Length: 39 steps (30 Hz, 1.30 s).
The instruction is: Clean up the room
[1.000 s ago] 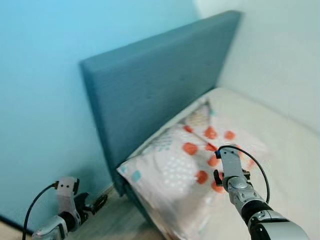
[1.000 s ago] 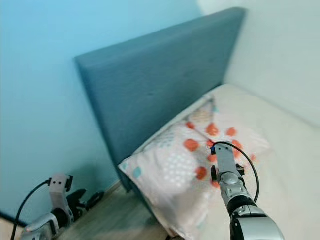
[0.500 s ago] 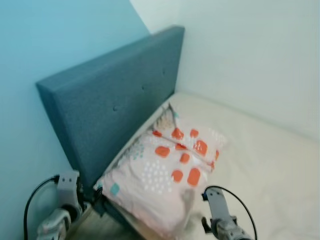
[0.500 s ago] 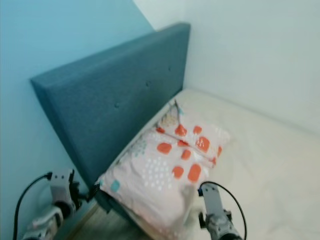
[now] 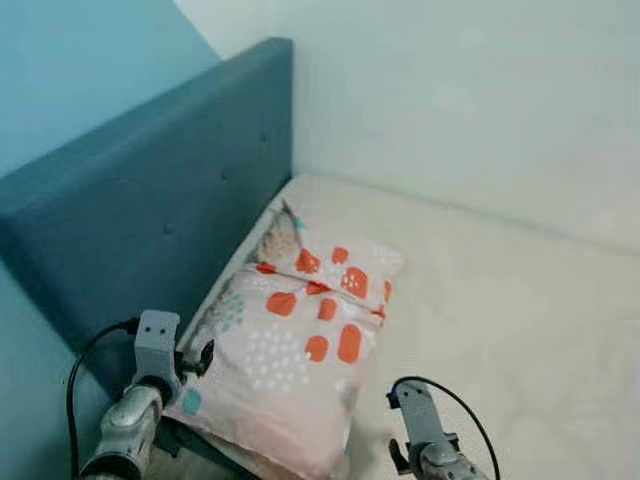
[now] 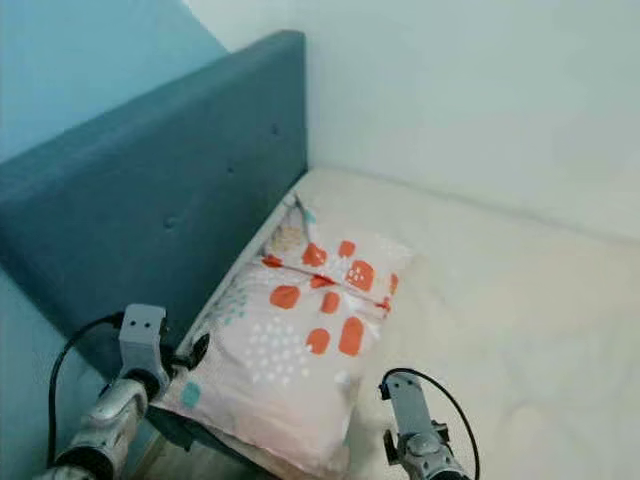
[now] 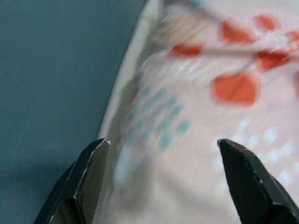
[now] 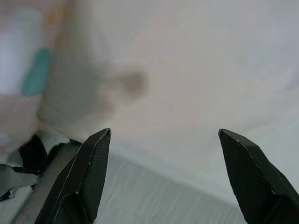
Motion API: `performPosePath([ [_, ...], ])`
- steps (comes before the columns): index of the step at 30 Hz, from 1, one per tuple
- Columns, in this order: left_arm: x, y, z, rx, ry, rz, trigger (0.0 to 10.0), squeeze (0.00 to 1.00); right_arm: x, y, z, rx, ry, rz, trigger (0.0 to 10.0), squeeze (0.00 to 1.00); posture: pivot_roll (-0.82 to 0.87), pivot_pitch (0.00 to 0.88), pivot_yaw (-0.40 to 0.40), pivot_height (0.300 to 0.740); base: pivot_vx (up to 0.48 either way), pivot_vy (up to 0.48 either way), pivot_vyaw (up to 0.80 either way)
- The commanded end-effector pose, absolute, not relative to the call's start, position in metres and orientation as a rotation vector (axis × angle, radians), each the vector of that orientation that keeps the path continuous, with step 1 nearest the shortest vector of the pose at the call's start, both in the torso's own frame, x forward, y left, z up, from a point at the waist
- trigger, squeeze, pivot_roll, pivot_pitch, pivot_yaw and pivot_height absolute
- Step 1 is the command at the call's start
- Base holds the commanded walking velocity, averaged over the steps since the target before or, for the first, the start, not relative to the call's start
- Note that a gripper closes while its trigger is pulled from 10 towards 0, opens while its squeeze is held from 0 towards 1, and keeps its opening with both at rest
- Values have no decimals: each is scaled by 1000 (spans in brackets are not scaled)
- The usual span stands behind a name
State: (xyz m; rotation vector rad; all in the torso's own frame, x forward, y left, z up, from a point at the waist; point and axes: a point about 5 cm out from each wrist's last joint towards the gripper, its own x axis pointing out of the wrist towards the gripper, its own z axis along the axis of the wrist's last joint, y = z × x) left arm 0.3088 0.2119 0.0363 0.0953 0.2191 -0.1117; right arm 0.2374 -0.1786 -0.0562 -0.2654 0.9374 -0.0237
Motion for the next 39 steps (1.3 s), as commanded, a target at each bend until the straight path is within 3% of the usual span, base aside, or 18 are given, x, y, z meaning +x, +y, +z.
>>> performPosePath([
  [1, 312, 204, 37, 126, 218, -118, 10000, 0, 234, -182, -58, -271, 942, -27, 10000, 0, -55, 75, -18, 740, 0, 0, -694],
  [6, 319, 208, 38, 273, 280, 6, 10000, 0, 232, -183, -59, -266, 941, -33, 10000, 0, -71, 81, -10, 740, 0, 0, -700],
  [16, 322, 214, 40, 385, 305, 104, 10000, 0, 230, -184, -60, -276, 927, -29, 10000, 0, -111, 108, -4, 740, 0, 0, -699],
  [25, 341, 235, 65, 338, 309, 197, 10000, 0, 220, -181, -65, -280, 900, -11, 10000, 0, -170, 166, 17, 740, 0, 0, -699],
  [29, 345, 246, 74, 356, 319, 241, 10000, 0, 217, -178, -66, -279, 870, 8, 10000, 0, -201, 199, 25, 740, 0, 0, 0],
  [39, 330, 294, 76, 311, 426, 472, 10000, 0, 209, -163, -57, -238, 699, 93, 10000, 0, -278, 321, 24, 740, 0, 0, 0],
])
